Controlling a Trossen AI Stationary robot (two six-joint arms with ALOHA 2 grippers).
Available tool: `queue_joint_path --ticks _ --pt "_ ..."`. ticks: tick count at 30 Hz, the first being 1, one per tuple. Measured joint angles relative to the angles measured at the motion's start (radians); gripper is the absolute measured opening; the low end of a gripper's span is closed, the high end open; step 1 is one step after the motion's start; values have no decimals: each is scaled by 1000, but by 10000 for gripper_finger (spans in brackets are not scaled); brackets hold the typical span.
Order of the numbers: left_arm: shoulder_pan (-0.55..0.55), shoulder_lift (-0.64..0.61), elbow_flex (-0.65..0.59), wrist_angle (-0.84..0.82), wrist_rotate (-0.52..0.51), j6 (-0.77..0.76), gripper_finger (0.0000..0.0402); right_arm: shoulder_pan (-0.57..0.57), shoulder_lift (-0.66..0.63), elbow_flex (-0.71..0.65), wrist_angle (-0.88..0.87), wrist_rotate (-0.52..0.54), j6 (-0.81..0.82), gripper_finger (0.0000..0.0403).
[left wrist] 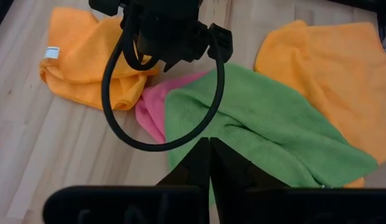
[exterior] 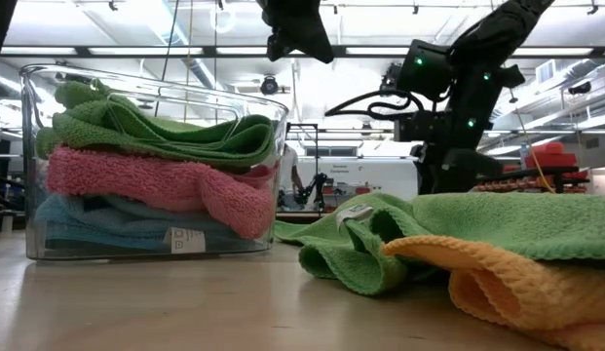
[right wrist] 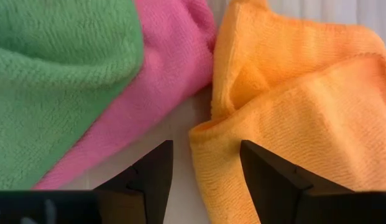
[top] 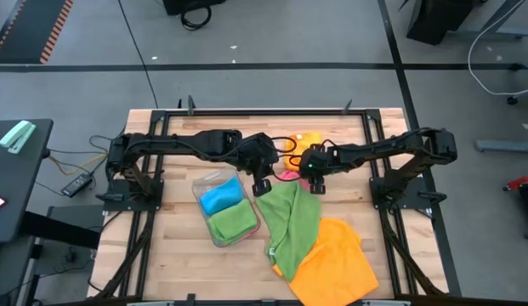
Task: Fold microfiber towels
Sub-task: Fold the left yellow towel
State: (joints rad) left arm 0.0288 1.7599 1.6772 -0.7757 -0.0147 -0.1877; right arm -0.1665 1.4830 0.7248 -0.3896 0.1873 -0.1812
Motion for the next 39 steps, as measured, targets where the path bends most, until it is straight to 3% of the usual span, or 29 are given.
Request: queue_joint_path --ticks 6,18,29,34,39 --pt "0 0 0 0 0 0 16 3 0 -30 35 0 -4 167" --pt "0 0 0 0 0 -6 12 -3 1 -38 74 0 44 11" --pt "0 0 1 -7 0 -37 29 -54 -38 124 -39 -104 236 5" --pt "0 0 1 1 0 -37 21 -105 -27 149 19 -210 358 4" --pt "-9 1 1 5 0 -43 13 -114 2 148 104 -228 384 3"
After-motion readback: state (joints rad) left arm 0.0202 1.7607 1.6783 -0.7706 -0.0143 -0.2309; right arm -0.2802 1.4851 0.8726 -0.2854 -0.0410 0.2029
